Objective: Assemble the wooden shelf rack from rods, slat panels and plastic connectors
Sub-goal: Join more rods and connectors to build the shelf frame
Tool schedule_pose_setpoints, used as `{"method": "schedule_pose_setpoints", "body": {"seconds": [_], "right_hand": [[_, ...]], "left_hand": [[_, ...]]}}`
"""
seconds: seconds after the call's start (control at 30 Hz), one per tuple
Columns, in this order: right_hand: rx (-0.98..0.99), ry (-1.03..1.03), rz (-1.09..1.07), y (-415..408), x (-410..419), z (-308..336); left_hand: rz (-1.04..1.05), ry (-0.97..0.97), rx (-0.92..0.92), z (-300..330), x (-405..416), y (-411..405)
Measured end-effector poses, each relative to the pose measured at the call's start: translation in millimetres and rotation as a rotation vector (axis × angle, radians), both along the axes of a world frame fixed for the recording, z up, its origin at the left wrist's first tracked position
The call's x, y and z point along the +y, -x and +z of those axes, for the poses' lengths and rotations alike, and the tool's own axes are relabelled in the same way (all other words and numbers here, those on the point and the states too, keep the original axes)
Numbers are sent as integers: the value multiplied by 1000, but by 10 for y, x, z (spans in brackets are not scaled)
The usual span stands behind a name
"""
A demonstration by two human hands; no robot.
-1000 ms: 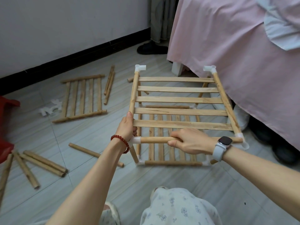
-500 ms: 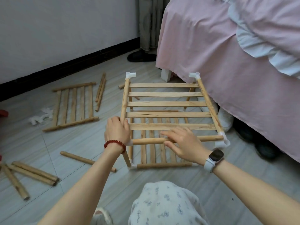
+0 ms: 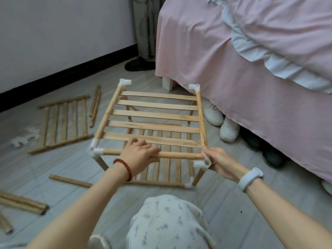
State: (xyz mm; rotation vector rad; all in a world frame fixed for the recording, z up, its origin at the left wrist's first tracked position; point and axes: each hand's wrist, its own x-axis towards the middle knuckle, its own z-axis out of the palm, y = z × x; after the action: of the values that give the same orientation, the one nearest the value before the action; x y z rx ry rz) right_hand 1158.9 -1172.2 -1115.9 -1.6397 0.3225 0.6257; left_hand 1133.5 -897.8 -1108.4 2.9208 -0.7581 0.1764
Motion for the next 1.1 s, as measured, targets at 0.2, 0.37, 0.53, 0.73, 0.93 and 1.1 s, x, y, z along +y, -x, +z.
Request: {"method": "schedule_pose_setpoints", "body": {"seconds": [0.2, 0.37, 0.53, 0.73, 0.93, 1.1], "right_hand": [[251, -169, 324, 86, 442, 182], [100, 79, 267, -94, 872, 268], [127, -6, 301, -25, 1205, 358], [-354, 555, 787, 248, 1491, 522], [-1114, 829, 1142, 113, 1771, 481], [-1302, 926, 1190, 95, 2428, 274]], "left_hand": [[385, -18, 122, 215, 612, 167], [764, 100, 134, 246, 709, 309], [1080, 1034, 394, 220, 269, 577], [1035, 1162, 471, 125, 82, 719], [1055, 954, 554, 194, 805, 508], [1069, 926, 555, 287, 1208, 416]]}}
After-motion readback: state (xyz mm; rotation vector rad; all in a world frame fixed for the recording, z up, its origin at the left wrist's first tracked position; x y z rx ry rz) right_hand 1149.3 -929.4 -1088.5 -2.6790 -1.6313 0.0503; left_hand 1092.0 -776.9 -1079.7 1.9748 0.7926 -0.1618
